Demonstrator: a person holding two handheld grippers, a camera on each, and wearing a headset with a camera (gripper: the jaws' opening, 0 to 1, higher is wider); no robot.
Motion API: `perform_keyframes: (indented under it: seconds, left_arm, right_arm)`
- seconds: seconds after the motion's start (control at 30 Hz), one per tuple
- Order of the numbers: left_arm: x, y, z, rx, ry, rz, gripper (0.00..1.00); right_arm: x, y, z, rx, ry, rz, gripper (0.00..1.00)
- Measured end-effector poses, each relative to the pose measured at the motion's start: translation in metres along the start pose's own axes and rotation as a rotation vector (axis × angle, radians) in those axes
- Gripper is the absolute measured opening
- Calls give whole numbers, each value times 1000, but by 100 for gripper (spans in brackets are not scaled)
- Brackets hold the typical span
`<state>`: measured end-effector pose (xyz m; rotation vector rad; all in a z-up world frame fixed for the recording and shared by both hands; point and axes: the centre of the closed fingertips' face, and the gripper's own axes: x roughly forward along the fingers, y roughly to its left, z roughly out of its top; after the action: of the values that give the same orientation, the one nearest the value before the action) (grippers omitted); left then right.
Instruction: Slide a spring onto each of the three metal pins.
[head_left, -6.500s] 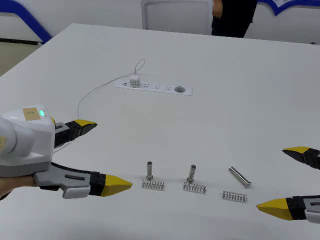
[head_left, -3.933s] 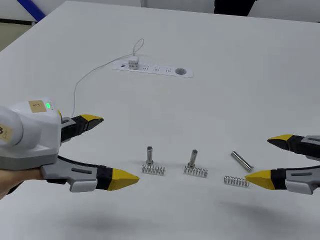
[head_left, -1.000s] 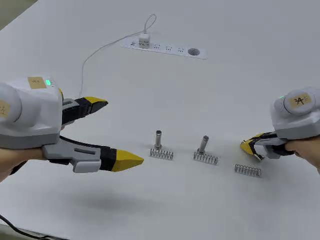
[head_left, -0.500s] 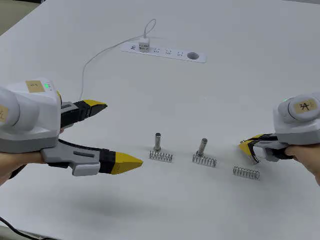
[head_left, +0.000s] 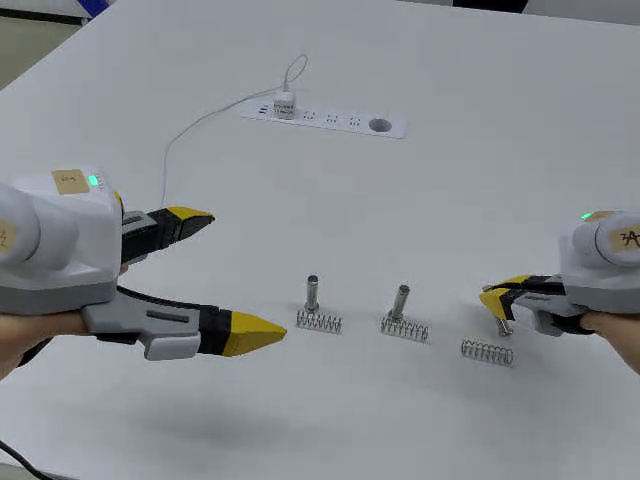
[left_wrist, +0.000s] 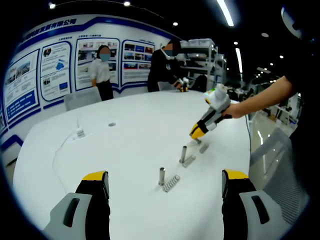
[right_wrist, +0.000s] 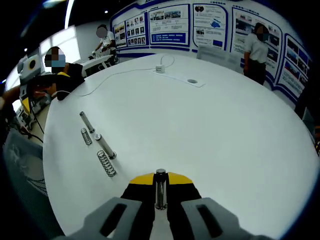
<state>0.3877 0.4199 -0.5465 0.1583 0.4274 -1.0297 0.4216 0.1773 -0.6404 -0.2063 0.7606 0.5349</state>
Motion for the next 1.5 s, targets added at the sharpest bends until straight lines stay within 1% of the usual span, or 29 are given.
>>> perform_keyframes:
  seconds: [0.07, 0.37, 0.5, 0.6, 0.63, 0.7, 0.73, 0.77, 0.93, 1.03, 1.1, 1.17, 1.37, 1.5]
  left_arm:
    - [-1, 0, 1, 1, -3, 1, 96]
    - [-4, 0, 5, 7, -6, 10, 96]
    - [-4, 0, 5, 7, -6, 13, 96]
    - [-3, -2, 6, 9, -5, 12, 96]
    - [-3, -2, 8, 10, -9, 12, 96]
    - [-3, -3, 8, 10, -10, 12, 96]
    - [-3, -3, 9, 12, -10, 12, 96]
    - [-3, -3, 9, 13, -9, 12, 96]
    - [-4, -5, 9, 17, -5, 11, 96]
    - [-5, -4, 10, 18, -6, 14, 96]
    - [-6, -4, 10, 18, -7, 15, 96]
    - [-6, -4, 11, 22, -5, 16, 96]
    - [-9, -5, 12, 24, -6, 21, 96]
    - [-9, -5, 13, 19, -7, 24, 96]
  right_arm:
    - [-1, 0, 3, -5, -15, -2, 7]
    - [-5, -1, 5, -9, -50, -8, 7]
    - [-8, 0, 2, -1, -71, -5, 7]
    - [-11, 0, 0, -11, -79, -12, 7]
    - [-12, 0, 0, -39, -92, -18, 7]
    - [-14, 1, -2, -26, -105, -14, 7]
    - [-15, 2, -3, -11, -119, -8, 7]
    - [-16, 3, -3, -13, -133, -4, 8]
    - [-19, 4, -7, 26, -170, -5, 8]
    - [-21, 7, -6, 7, -202, -1, 8]
    - [-22, 9, -6, 16, -215, 4, 8]
    - [-22, 8, -3, 6, -230, 2, 8]
    - [-23, 8, -1, 6, -241, 10, 8]
    - [-23, 10, -6, -6, -242, 13, 8]
